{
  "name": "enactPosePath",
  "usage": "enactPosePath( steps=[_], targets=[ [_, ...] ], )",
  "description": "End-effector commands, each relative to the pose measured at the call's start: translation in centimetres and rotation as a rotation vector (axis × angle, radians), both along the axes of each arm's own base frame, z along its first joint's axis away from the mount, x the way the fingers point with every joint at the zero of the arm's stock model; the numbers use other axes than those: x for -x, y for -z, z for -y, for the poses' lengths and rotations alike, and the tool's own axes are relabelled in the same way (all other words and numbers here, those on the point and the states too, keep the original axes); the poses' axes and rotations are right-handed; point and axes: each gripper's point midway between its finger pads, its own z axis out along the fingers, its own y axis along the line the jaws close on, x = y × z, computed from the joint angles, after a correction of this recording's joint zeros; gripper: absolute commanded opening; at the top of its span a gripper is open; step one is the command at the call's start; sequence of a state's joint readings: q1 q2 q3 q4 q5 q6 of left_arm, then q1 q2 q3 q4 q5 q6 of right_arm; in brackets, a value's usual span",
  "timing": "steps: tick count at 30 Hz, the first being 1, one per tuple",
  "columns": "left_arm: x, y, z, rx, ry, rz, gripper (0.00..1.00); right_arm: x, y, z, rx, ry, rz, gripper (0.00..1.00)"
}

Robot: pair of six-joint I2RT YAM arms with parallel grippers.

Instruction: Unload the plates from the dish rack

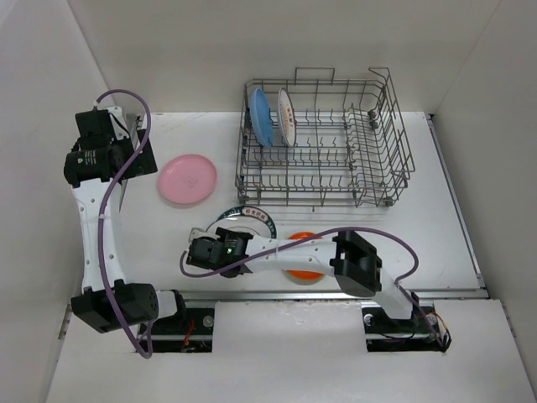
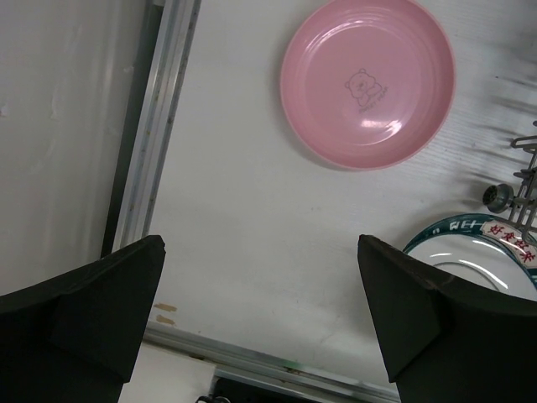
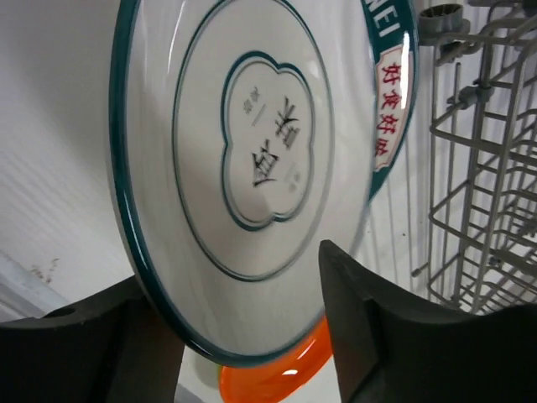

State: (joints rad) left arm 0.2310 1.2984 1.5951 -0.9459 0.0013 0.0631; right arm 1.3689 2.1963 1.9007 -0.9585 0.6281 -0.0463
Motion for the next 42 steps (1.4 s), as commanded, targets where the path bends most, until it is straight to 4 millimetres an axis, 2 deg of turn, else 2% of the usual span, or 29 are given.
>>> enactPosePath(
  steps=[1,2,3,6,7,9,10,12,15,16,17,19,20,21,23,24,26,27,28,30,31,34,37,38,40,41,42],
  targets=[
    [0.2,-1.0,0.2,-0.003,0.008,0.047,0.99,0.1,-3.4,-2.0,-0.123,0.0,0.011,0.65],
    [0.0,-0.7,0.1,-0.001,0.008,0.038,0.99,0.9,-3.5,-2.2,-0.136,-0.019,-0.035,0.69],
    [0.0,-0.7,0.1,-0.001,0.008,0.038,0.99,1.2,-5.1,-2.5,-0.183,-0.031,-0.053,0.7],
    [-0.1,-0.5,0.1,0.001,0.008,0.029,0.99,2.7,-6.6,-3.0,-0.249,-0.075,-0.134,0.78],
    [-0.1,-0.5,0.1,0.001,0.008,0.029,0.99,2.9,-8.1,-3.1,-0.288,-0.083,-0.137,0.79],
    [-0.3,-0.2,0.0,0.003,0.008,0.02,0.99,3.6,-9.1,-2.6,-0.284,-0.108,-0.169,0.8],
    [-0.3,-0.2,0.0,0.003,0.008,0.02,0.99,3.9,-10.4,-2.7,-0.323,-0.122,-0.21,0.8],
    [-0.3,-0.2,0.0,0.003,0.008,0.02,0.99,3.6,-11.9,-2.3,-0.351,-0.144,-0.239,0.81],
    [-0.5,-0.2,0.0,0.003,0.008,0.02,0.99,2.0,-16.2,-1.4,-0.475,-0.144,-0.245,0.83],
    [-0.5,-0.3,0.0,0.003,0.008,0.02,0.99,-0.5,-18.1,-1.1,-0.557,-0.114,-0.224,0.84],
    [-0.5,-0.3,-0.2,-0.003,0.002,0.018,0.99,-1.7,-20.1,-0.4,-0.624,-0.095,-0.21,0.85],
    [-0.7,-0.3,-0.3,-0.009,0.008,0.015,0.99,-5.3,-23.6,0.2,-0.768,-0.038,-0.157,0.85],
    [-0.6,-0.5,-0.4,-0.015,0.002,0.015,0.99,-9.4,-26.0,1.7,-0.875,0.044,-0.089,0.85],
    [-0.6,-0.5,-0.4,-0.016,0.002,0.015,0.99,-11.3,-26.0,3.1,-0.878,0.089,-0.068,0.85],
    [-0.8,-0.6,-0.4,-0.016,0.002,0.015,0.99,-15.8,-27.9,4.7,-1.002,0.195,-0.005,0.85],
    [-0.8,-0.6,-0.4,-0.016,0.002,0.015,0.99,-19.7,-28.1,6.6,-1.04,0.282,0.036,0.85],
    [-1.0,-0.3,-0.7,-0.025,0.0,-0.007,0.99,-23.1,-28.4,7.8,-1.098,0.355,0.054,0.85],
    [-1.0,-0.3,-0.7,-0.025,0.001,-0.007,0.99,-25.2,-29.8,9.0,-1.153,0.37,0.074,0.85],
    [-1.1,0.1,-0.9,-0.029,-0.006,-0.019,0.99,-27.0,-28.1,8.9,-1.156,0.396,0.05,0.85],
    [-1.2,0.2,-1.2,-0.035,-0.014,-0.031,0.99,-29.3,-28.4,9.2,-1.231,0.407,0.044,0.85],
    [-1.3,0.3,-1.2,-0.038,-0.007,-0.045,0.99,-31.3,-27.0,10.2,-1.227,0.435,0.053,0.85],
    [-1.6,0.7,-1.8,-0.052,-0.026,-0.071,0.99,-34.2,-25.9,10.8,-1.268,0.422,0.056,0.83],
    [-2.1,1.2,-2.3,-0.068,-0.032,-0.095,0.99,-35.7,-22.2,9.7,-1.25,0.371,-0.02,0.75],
    [-2.4,1.4,-2.4,-0.067,-0.032,-0.101,0.99,-36.4,-19.6,9.3,-1.225,0.393,-0.048,0.74],
    [-2.5,1.7,-2.6,-0.072,-0.039,-0.115,0.99,-37.4,-17.3,9.6,-1.195,0.442,-0.04,0.7],
    [-2.7,2.0,-2.6,-0.07,-0.038,-0.124,0.99,-38.0,-14.7,9.8,-1.16,0.485,-0.047,0.68],
    [-2.8,2.4,-2.8,-0.074,-0.044,-0.136,0.99,-38.4,-13.7,10.1,-1.144,0.508,-0.041,0.6]
  ],
)
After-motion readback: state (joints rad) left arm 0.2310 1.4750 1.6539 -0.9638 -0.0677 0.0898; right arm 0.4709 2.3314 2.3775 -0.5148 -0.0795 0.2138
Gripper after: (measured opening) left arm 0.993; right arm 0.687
